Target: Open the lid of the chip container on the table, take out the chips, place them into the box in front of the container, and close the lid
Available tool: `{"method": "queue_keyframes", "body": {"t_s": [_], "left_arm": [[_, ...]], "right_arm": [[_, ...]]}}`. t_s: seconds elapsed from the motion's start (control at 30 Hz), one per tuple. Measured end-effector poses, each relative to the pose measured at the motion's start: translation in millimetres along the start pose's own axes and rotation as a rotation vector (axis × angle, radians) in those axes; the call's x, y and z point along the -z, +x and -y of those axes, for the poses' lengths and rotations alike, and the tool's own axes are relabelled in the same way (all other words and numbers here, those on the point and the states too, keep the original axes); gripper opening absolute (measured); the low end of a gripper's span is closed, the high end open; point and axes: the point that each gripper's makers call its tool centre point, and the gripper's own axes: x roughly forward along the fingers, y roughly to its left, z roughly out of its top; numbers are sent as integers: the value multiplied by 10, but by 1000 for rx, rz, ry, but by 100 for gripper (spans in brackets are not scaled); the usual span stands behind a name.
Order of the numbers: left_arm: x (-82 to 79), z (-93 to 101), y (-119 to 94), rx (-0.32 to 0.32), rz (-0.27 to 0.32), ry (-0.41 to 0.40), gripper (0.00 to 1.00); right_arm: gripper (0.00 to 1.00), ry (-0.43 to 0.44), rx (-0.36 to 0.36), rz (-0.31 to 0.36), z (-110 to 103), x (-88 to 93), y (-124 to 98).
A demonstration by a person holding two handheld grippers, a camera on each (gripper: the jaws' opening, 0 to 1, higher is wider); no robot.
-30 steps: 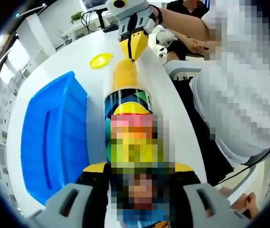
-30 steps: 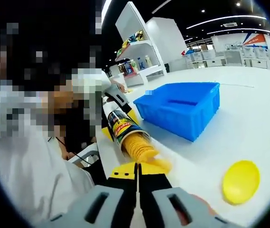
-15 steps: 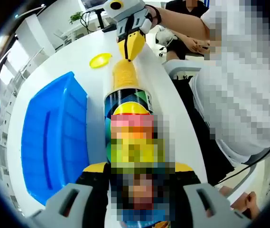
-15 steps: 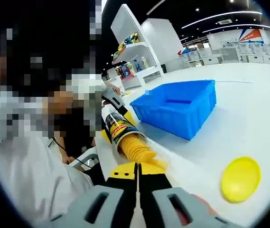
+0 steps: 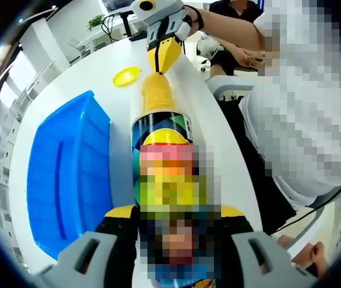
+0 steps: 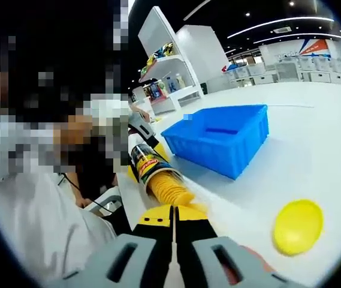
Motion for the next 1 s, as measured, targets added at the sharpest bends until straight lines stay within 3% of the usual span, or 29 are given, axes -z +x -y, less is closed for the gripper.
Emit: {"method": "queue_keyframes", "body": {"t_s": [0.1,0.33,0.6,0.87,1.0], "left_arm": [[1,1,0,-2,1,0,50],[0,-3,-4,-4,2,2,50],[-1,-10,-10,-5,3,5,50],[-4,-14,-12,-4,4,6,50],[-6,-3,-13,-3,3,8,50]], "right_arm": [[3,-26,20,-12,10,6,-16],[3,-71,7,9,-53,-81,-63],[3,-117,-10,-9,-115,-50,-19],[3,-157,18,42,-101,-198,-76],[3,-181,9,34,-134,-171,-33]]}}
